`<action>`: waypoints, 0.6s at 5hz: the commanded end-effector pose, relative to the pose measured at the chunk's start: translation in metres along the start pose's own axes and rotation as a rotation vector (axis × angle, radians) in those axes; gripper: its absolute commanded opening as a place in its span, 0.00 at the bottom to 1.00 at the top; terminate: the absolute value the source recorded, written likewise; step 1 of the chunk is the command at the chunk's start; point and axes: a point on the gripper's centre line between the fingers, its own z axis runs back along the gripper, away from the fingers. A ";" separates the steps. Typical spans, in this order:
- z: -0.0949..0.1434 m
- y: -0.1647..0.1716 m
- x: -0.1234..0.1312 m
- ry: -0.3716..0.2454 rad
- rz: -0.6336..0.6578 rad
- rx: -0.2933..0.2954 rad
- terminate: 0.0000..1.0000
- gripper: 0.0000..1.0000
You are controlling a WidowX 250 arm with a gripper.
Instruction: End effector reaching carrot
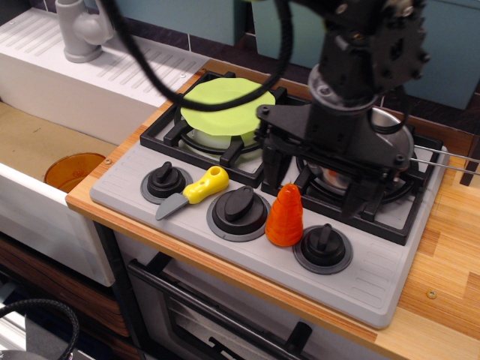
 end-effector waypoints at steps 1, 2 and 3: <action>0.015 0.020 0.018 -0.091 -0.008 0.016 0.00 1.00; 0.001 0.021 0.024 -0.108 -0.004 0.002 0.00 1.00; -0.011 0.020 0.025 -0.128 -0.001 0.006 0.00 1.00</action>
